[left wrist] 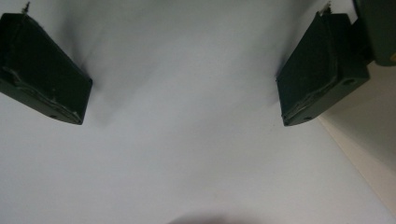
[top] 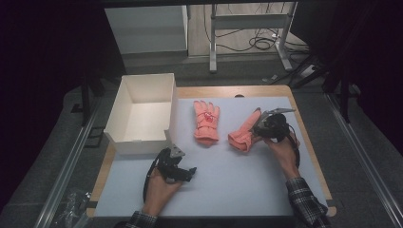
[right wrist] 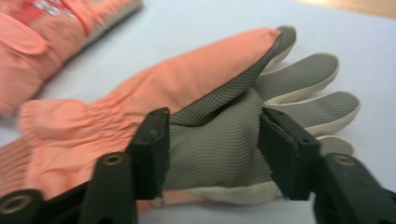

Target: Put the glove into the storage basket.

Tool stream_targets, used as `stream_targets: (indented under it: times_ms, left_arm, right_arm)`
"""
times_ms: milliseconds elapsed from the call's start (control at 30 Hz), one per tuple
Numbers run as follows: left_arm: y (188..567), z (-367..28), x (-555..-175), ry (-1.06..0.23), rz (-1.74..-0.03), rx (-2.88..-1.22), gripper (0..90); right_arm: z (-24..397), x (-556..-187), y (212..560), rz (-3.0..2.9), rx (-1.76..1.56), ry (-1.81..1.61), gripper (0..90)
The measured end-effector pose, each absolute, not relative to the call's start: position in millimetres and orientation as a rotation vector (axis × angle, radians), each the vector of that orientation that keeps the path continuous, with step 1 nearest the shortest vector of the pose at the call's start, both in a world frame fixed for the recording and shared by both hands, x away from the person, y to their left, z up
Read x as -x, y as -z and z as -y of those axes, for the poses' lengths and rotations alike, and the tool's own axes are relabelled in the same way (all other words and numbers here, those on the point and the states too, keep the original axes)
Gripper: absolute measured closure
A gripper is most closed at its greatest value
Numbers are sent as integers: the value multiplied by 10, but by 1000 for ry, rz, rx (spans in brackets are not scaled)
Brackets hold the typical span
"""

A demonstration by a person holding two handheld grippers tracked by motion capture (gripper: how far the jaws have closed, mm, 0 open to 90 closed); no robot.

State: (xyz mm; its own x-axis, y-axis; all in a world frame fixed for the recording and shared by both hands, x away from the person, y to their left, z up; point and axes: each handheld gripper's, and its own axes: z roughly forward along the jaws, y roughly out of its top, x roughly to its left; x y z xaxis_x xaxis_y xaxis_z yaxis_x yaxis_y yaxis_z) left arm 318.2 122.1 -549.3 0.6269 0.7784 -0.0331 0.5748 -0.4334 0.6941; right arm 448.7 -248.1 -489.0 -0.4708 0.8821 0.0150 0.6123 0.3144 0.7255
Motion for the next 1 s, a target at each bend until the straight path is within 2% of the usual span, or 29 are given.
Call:
stream_targets:
  times_ms: [67,200,367,500,667,1000]
  left_arm:
    - [5494,-1221,-3182,-384,-1054,-2165,33]
    - [5493,-1221,-3184,-383,-1054,-2166,33]
    - [5492,-1221,-3184,-382,-1054,-2168,32]
    - [5493,-1222,-3184,-382,-1054,-2167,33]
    - [5493,-1222,-3184,-382,-1054,-2167,33]
    - [5492,-1221,-3183,-382,-1054,-2167,32]
  right_arm:
    - [2455,-4546,4946,-2210,-1339,-916,404]
    - [2447,-4607,5030,-2248,-1374,-910,446]
    - [2395,-4567,5089,-2234,-1347,-887,707]
    - [2377,-4544,5081,-2220,-1326,-857,816]
    - [2440,-4542,5051,-2213,-1359,-919,853]
    - [2523,-4440,4882,-2249,-1323,-1020,859]
